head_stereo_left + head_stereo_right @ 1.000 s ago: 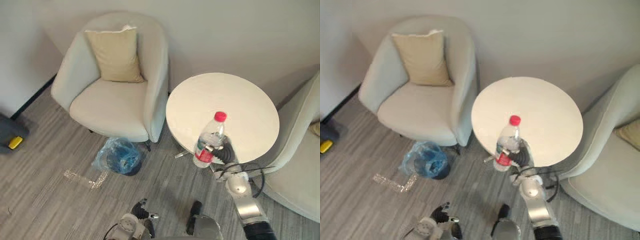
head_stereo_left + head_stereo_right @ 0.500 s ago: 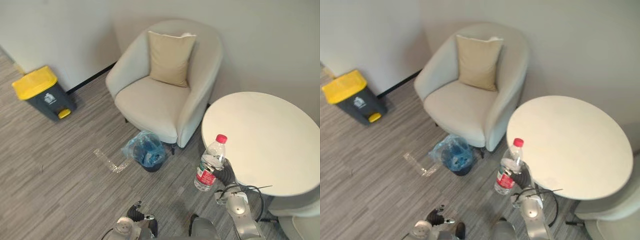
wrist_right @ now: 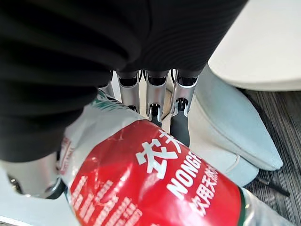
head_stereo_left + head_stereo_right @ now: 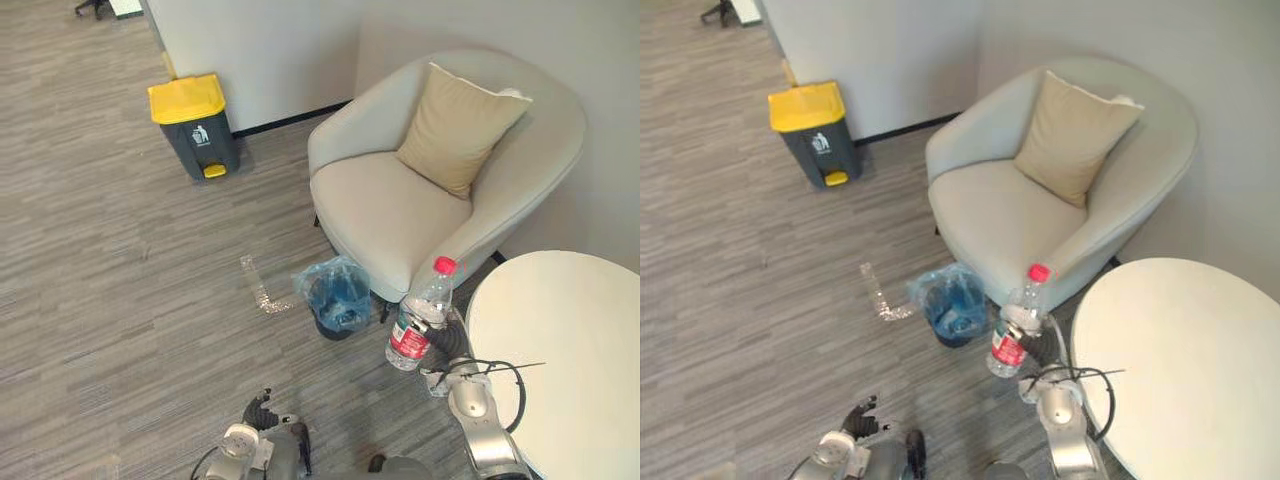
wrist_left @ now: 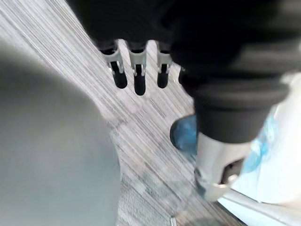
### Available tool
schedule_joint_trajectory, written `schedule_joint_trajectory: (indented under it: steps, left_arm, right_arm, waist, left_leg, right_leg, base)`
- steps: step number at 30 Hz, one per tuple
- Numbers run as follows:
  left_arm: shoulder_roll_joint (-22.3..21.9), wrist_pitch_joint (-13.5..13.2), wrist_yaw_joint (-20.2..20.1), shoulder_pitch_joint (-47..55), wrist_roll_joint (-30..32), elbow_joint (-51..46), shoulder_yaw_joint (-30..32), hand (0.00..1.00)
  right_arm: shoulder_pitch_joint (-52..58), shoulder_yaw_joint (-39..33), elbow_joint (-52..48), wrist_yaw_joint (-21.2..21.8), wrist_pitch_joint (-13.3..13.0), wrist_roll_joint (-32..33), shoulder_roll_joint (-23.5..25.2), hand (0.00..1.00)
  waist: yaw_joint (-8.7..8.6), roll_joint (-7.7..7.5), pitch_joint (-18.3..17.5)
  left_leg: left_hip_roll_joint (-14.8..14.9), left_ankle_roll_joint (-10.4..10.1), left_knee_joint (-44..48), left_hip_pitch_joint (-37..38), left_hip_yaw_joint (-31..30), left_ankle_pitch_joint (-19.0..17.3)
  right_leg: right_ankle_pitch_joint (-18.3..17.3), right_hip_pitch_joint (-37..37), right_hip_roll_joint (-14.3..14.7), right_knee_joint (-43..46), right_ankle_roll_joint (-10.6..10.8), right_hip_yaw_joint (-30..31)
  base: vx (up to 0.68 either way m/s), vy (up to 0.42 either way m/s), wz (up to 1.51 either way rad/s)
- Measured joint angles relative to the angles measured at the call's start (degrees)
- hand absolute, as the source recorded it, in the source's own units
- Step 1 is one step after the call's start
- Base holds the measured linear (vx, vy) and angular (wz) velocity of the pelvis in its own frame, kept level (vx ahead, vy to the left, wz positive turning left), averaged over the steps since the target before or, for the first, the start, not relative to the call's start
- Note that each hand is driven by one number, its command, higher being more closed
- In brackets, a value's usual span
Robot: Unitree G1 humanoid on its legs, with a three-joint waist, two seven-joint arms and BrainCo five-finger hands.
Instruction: Gather rubbish on tea table into small bin, then transfer packed bag to large trash can.
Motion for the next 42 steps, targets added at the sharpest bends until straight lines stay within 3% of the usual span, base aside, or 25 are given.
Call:
schedule_joint_trajectory:
  steps: [4,6,8,10,12,13,15,17,19,21,24,28,34,36,40,42]
  left_arm:
    - [0.45,-0.02,-0.15,0.38,-0.06,0.15,-0.29,0.00]
    - [0.87,-0.08,-0.13,0.14,-0.11,0.60,-0.45,0.00]
    - [1.26,-0.03,0.03,0.05,-0.23,1.12,-0.26,0.00]
    - [1.62,0.05,0.02,0.00,-0.18,1.67,-0.04,0.00]
    - [1.61,0.03,0.07,-0.12,-0.19,2.08,0.09,0.00]
    - [1.66,-0.01,-0.01,-0.15,-0.19,2.38,0.18,0.00]
    - [1.74,-0.06,-0.17,-0.24,-0.19,2.64,0.46,0.00]
    - [-0.13,0.09,0.15,-0.30,-0.18,3.52,2.68,0.00]
    - [-0.34,0.13,0.35,0.02,-0.11,4.02,3.72,0.00]
    - [-0.25,0.28,0.78,-0.23,-0.04,4.36,4.21,0.00]
    - [0.01,0.43,0.74,-0.77,0.19,4.33,3.37,0.00]
    - [0.36,0.44,0.87,-1.38,2.28,3.51,1.16,0.00]
    - [0.66,0.34,1.20,-1.41,2.20,2.54,-0.38,0.00]
    - [0.99,0.14,1.32,-1.86,2.25,2.06,-0.53,0.00]
    - [2.65,-0.59,2.85,-5.30,0.28,0.43,0.08,0.00]
    - [2.71,-1.11,4.13,-6.45,-2.56,-1.01,1.35,0.00]
  right_arm:
    - [0.10,1.81,0.85,0.24,0.12,-0.16,0.27,1.00]
    - [-0.06,2.41,1.73,0.47,0.84,-0.70,0.31,1.00]
    - [0.45,3.85,1.78,0.68,1.06,-1.31,0.51,1.00]
    - [0.11,5.85,1.83,1.35,0.96,-1.43,0.48,1.00]
    - [-1.04,6.43,2.70,1.57,0.64,-1.36,0.41,1.00]
    - [-1.57,6.31,3.37,1.60,0.60,-1.24,0.36,1.00]
    - [-1.44,5.94,4.01,1.75,0.67,-1.18,0.15,1.00]
    - [-0.74,6.09,4.29,2.29,0.82,-1.21,-1.53,1.00]
    - [-0.68,6.10,4.28,2.73,0.84,-1.21,-1.50,1.00]
    - [0.03,5.98,4.06,2.68,0.83,-1.18,-1.43,1.00]
    - [0.73,5.85,3.95,2.35,0.84,-1.13,-1.45,1.00]
    - [0.42,6.11,3.82,1.62,0.79,-1.14,-1.43,1.00]
    - [-1.96,8.05,3.86,1.25,0.63,-1.58,-1.43,1.00]
    - [-3.96,10.15,4.20,0.99,0.49,-2.40,-1.48,1.00]
    - [-12.61,13.20,6.98,-0.31,-0.29,-2.52,-2.12,1.00]
    - [-16.67,13.17,8.91,-1.88,-0.03,-2.99,-3.19,1.00]
  waist:
    - [-0.63,-0.98,0.55]
    - [-0.66,-1.69,0.61]
    - [-1.26,-1.69,0.86]
    - [-1.44,-1.93,1.02]
    - [-1.40,-2.03,0.92]
    - [-1.55,-2.12,0.83]
    - [-1.56,-3.26,0.20]
    - [-1.17,-0.10,-0.65]
    - [-0.84,1.12,-1.06]
    - [-1.16,1.11,-1.15]
    - [-1.33,0.41,-1.02]
    - [-0.71,0.45,-0.56]
    - [-0.08,0.39,0.26]
    - [0.13,0.47,1.56]
    - [0.18,0.35,6.64]
    - [0.30,0.98,8.90]
  left_leg:
    - [-2.39,1.94,2.59,0.70,2.68,-3.49]
    - [-3.89,2.18,2.22,2.09,2.81,-4.74]
    - [-3.69,3.17,0.68,4.87,1.61,-4.66]
    - [-2.75,3.59,-0.66,6.79,0.88,-3.71]
    - [-1.99,3.36,-1.73,7.73,-0.51,-3.57]
    - [-1.99,3.16,-1.93,7.72,-1.77,-3.45]
    - [-3.38,2.21,-1.77,7.68,-4.24,-4.02]
    - [-1.96,1.11,-1.91,7.50,-6.54,-4.77]
    - [-0.54,0.34,-2.81,7.56,-7.57,-5.20]
    - [1.18,-1.15,-2.16,7.19,-9.15,-6.09]
    - [2.58,-2.87,2.26,4.99,-9.57,-7.17]
    - [3.45,-3.09,7.69,3.35,-6.12,-7.30]
    - [3.35,-3.07,3.36,3.37,-3.92,-7.30]
    - [3.14,-2.43,4.72,1.23,-3.58,-7.68]
    - [3.18,-1.33,15.20,-10.75,-2.54,-9.83]
    - [3.59,-1.05,20.03,-16.57,-2.44,-10.77]
  right_leg:
    - [-6.20,-3.73,-4.16,9.38,3.16,2.69]
    - [-5.77,-5.84,-5.75,17.48,2.96,5.27]
    - [-2.42,-12.17,-4.53,29.31,1.03,10.27]
    - [-4.33,-13.63,-1.62,25.96,0.45,12.33]
    - [-3.98,-14.60,1.40,17.15,0.22,13.20]
    - [-1.63,-14.33,2.74,10.44,-0.19,13.84]
    - [8.12,-14.17,3.05,3.81,-1.20,15.90]
    - [8.72,-12.31,3.99,1.14,-1.62,14.26]
    - [9.06,-11.13,5.14,-1.11,-2.02,12.75]
    - [9.07,-9.45,6.49,-3.01,-2.12,10.61]
    - [8.52,-8.10,7.31,-3.88,-2.98,8.49]
    - [8.12,-5.60,7.00,-4.34,-3.47,7.30]
    - [7.66,-8.88,6.39,-1.74,-3.46,6.45]
    - [6.29,-11.88,5.93,2.21,-3.62,6.87]
    - [3.21,-25.53,4.61,15.19,-4.35,8.00]
    - [2.73,-31.50,4.42,19.01,-4.34,8.27]
  base:
    - [-0.05,0.087,-0.21]
    - [0.06,0.075,-0.10]
    - [0.17,0.113,0.16]
    - [0.23,0.044,0.27]
    - [0.20,-0.021,0.35]
    - [0.22,-0.067,0.61]
    - [0.23,-0.109,0.72]
    - [0.24,-0.114,0.46]
    - [0.18,-0.089,0.22]
    - [0.17,-0.130,0.30]
    - [0.10,-0.085,0.35]
    - [0.02,0.004,0.18]
    - [-0.07,0.031,0.13]
    - [-0.16,0.005,-0.06]
    - [-0.21,-0.019,-0.09]
    - [-0.23,-0.028,-0.08]
